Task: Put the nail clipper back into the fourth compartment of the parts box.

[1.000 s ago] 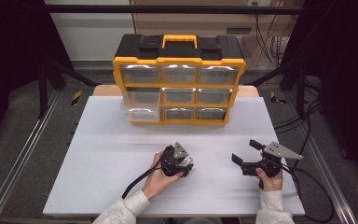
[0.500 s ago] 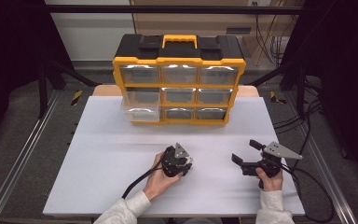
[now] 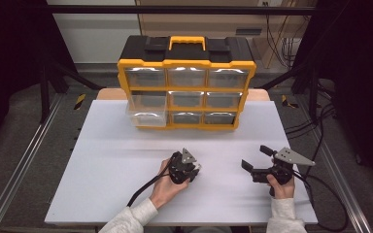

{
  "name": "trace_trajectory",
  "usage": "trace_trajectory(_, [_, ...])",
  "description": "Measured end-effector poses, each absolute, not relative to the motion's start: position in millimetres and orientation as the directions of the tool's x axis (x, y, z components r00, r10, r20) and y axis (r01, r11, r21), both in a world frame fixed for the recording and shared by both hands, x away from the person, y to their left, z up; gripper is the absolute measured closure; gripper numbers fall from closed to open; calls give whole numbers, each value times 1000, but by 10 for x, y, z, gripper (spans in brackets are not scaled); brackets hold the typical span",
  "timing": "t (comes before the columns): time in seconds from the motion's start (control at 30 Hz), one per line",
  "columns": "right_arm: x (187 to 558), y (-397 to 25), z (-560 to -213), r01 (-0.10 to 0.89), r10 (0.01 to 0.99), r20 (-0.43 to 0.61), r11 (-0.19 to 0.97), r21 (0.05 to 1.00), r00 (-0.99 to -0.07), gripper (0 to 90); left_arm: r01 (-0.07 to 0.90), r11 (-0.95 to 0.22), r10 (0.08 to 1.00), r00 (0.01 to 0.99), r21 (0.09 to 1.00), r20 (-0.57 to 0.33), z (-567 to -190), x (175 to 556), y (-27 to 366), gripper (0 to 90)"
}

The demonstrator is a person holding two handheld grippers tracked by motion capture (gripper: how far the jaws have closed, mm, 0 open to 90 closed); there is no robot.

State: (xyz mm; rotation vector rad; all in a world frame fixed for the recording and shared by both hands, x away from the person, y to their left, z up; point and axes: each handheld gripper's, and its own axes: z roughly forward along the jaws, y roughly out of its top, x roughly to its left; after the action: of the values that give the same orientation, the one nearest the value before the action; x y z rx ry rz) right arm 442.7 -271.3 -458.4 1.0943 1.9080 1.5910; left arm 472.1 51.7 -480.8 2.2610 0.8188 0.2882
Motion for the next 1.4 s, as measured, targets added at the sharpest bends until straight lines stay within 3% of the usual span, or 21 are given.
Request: trace_trajectory(1.4, [4429, -2714, -4583, 295, 784, 159, 32, 955, -599, 3, 462, -553, 611, 791, 694, -39, -4721, 4700, 565, 762])
